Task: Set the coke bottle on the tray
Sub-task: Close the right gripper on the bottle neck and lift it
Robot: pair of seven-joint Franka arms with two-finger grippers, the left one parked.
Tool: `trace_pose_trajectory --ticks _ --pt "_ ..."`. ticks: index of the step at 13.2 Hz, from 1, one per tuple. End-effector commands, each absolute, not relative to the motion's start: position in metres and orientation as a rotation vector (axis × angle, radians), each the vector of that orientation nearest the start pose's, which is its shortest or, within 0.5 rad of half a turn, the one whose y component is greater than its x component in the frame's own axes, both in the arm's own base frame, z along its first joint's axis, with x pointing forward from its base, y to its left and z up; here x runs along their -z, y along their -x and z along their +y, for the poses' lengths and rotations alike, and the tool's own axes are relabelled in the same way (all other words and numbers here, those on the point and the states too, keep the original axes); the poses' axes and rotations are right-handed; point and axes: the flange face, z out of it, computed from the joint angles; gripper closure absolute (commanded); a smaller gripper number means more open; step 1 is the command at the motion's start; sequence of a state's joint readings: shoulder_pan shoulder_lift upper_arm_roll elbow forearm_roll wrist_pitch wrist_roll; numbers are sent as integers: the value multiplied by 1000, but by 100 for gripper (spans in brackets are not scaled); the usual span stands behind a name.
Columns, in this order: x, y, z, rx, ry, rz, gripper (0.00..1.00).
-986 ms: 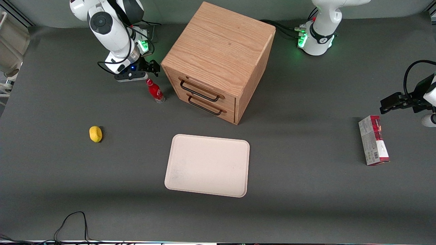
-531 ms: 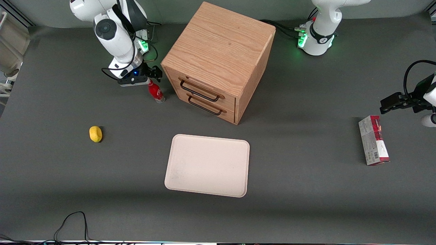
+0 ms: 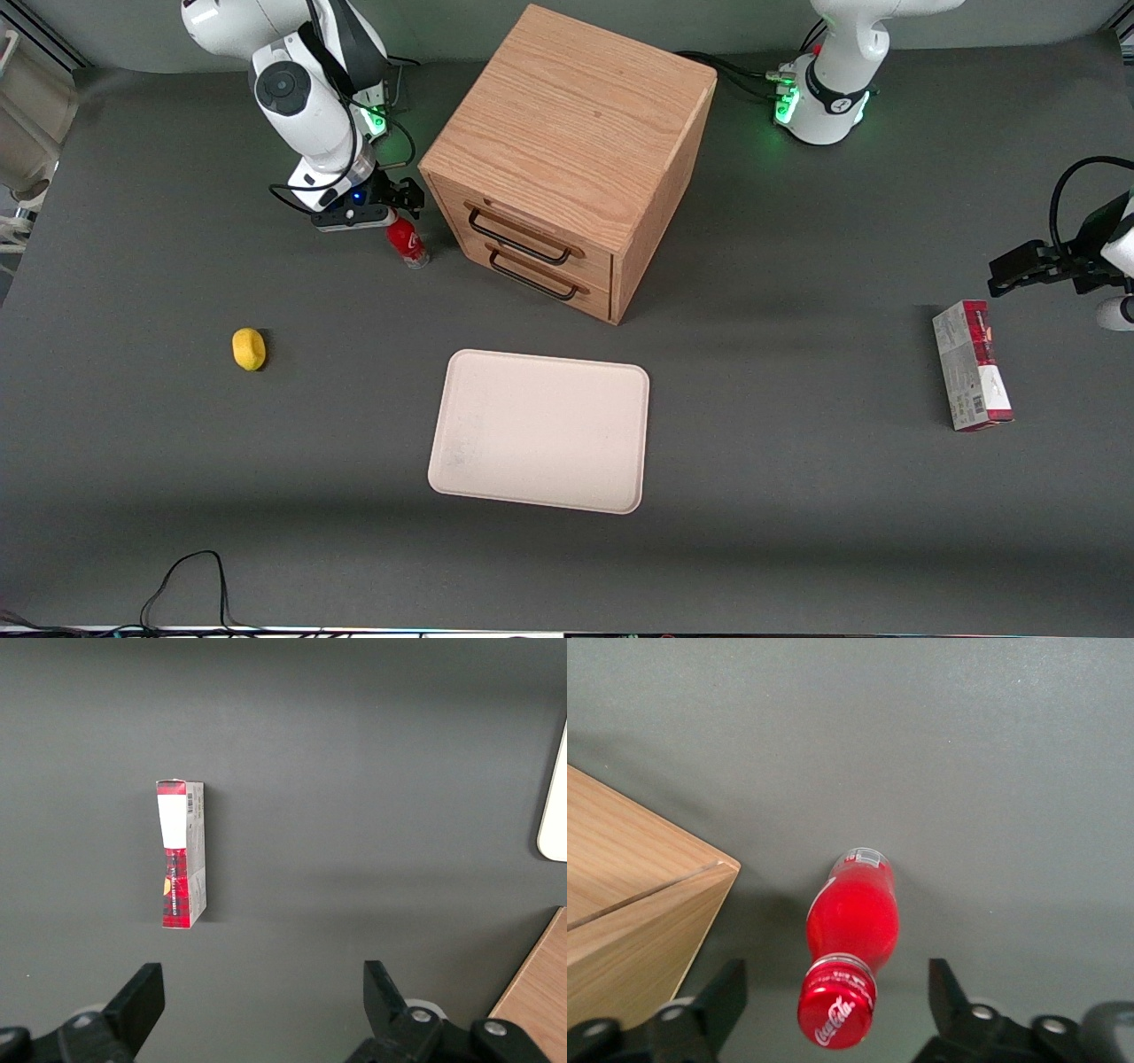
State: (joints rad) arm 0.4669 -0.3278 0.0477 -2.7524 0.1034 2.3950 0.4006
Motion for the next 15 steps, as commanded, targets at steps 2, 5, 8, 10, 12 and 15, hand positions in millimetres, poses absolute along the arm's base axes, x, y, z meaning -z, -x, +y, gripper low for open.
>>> trace_pose_trajectory --ticks 2,5,8,10,12,15 --pt "-316 -326 186 -63 3100 -39 100" --pt "-317 -327 186 -68 3101 -38 100" --pt "-330 -338 191 -37 3089 -34 100" --pt "-358 -353 192 -61 3087 -23 100" --pt "-408 -386 189 -94 3113 -14 100" --pt "-483 -444 173 -187 3126 -30 100"
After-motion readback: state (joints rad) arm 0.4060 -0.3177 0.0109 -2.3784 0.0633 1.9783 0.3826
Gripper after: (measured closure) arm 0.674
